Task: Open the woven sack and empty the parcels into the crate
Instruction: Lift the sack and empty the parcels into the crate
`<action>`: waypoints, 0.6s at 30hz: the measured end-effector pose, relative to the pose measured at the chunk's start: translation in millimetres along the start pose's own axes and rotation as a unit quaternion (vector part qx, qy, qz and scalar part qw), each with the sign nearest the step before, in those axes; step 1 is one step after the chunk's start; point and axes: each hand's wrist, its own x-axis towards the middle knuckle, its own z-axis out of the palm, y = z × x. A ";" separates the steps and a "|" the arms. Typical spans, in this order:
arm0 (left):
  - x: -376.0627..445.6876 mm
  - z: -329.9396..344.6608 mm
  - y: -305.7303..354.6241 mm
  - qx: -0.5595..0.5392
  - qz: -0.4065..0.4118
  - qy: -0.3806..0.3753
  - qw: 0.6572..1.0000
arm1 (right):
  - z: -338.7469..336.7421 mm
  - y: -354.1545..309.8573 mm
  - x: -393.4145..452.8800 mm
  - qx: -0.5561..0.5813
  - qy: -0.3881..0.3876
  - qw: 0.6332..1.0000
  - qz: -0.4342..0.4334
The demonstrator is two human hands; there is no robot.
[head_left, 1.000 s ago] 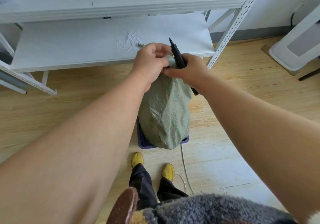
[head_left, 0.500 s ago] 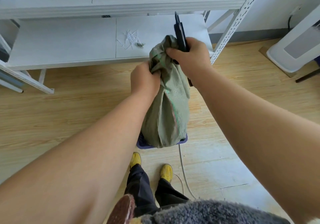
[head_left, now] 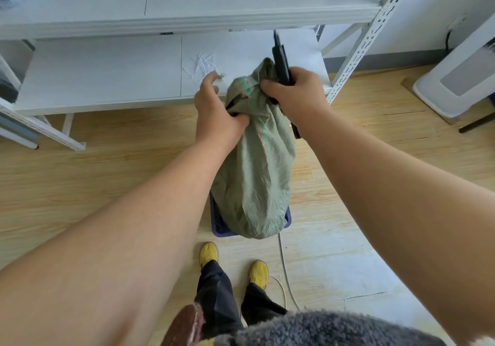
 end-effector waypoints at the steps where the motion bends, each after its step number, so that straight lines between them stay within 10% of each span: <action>1: 0.0 2.7 2.0 0.006 0.005 -0.047 0.999 | 0.3 -0.2 -0.5 -0.005 -0.020 1.000 0.010; 6: 10.6 8.3 11.7 -0.001 -0.013 -0.036 0.999 | -0.4 -12.3 6.5 0.030 -0.150 0.988 0.036; 10: 31.3 -8.9 -8.2 -0.024 -0.097 0.019 0.995 | 3.6 -10.9 38.7 0.101 -0.056 0.988 0.103; 18: 69.5 -35.5 -11.0 -0.054 -0.153 0.039 0.986 | 22.9 15.5 79.0 -0.184 -0.095 0.976 0.067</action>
